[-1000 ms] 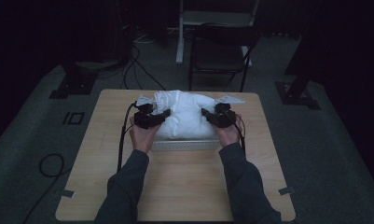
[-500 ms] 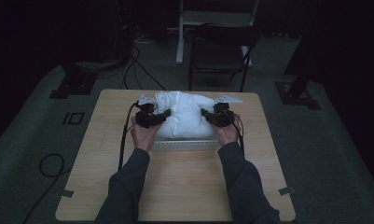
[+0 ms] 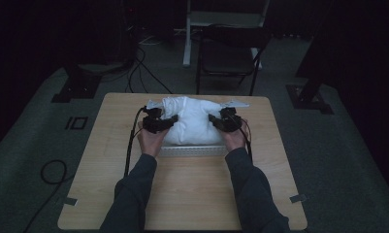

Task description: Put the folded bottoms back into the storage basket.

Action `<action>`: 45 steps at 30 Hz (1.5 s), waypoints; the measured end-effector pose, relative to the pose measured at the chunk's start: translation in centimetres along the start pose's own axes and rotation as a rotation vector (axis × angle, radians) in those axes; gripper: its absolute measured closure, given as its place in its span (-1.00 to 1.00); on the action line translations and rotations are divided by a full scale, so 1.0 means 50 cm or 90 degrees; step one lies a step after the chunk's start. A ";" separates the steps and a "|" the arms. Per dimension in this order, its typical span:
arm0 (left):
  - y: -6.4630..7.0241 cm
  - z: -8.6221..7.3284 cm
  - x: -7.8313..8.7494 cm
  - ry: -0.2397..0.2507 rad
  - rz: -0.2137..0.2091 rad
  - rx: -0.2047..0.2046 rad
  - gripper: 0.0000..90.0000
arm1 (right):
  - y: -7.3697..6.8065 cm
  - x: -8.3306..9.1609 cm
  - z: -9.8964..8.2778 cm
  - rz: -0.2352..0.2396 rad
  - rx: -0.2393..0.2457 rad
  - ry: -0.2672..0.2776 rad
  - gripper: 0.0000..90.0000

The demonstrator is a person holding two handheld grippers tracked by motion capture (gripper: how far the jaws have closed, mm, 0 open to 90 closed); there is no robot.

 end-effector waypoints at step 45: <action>-0.004 -0.059 -0.027 -0.075 0.042 0.041 0.22 | -0.005 -0.038 -0.065 -0.031 0.030 -0.065 0.58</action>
Point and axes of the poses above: each handheld gripper's, and its own axes: x roughly backward along the jaws, z roughly out of its top, y roughly to its right, the point moved 9 cm from there along -x, roughly forward along the jaws, and after that the axes turned 10 degrees about -z, right-handed, at the moved point
